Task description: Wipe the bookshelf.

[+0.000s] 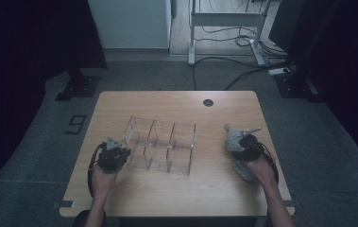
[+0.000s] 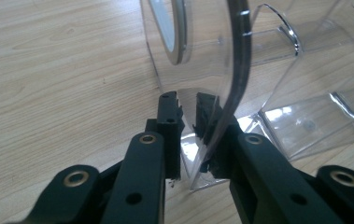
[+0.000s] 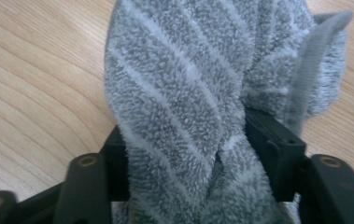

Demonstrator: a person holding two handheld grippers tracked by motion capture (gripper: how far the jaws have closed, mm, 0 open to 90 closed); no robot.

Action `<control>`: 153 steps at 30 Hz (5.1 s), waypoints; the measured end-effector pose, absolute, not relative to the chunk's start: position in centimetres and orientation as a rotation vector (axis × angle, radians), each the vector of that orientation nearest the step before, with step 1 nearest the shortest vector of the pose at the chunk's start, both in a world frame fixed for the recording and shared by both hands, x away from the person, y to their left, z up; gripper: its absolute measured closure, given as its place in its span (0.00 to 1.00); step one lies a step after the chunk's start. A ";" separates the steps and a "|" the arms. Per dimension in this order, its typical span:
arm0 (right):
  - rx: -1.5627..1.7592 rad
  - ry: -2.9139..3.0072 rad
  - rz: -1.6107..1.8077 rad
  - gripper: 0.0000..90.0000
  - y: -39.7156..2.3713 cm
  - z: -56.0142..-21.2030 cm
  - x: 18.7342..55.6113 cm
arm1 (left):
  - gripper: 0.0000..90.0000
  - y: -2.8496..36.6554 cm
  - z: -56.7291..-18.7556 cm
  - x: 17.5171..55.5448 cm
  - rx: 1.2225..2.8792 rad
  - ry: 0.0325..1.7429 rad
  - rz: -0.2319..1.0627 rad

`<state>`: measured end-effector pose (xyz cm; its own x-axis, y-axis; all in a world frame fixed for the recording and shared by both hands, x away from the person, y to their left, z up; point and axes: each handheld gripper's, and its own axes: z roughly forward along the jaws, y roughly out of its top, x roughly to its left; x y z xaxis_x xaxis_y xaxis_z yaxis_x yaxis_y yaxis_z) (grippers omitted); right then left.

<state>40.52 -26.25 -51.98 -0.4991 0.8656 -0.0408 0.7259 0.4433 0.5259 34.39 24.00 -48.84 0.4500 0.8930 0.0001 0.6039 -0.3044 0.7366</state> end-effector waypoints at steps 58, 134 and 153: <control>0.907 2.534 1.173 0.76 -17.3 -44.6 35.0 | 0.96 25.8 -49.0 34.6 2.038 1.178 0.528; 0.603 2.836 1.052 0.76 -9.9 -48.2 29.9 | 0.97 25.2 -48.6 34.6 2.087 1.221 0.536; 0.798 2.717 1.079 0.76 -11.9 -48.5 32.4 | 0.97 25.2 -48.6 34.6 2.116 1.190 0.536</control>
<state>32.43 -11.94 -48.51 -0.8557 0.5101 0.0876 0.4312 0.6091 0.6656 34.60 25.16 -48.57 0.5054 0.8620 0.0374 0.5990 -0.3817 0.7039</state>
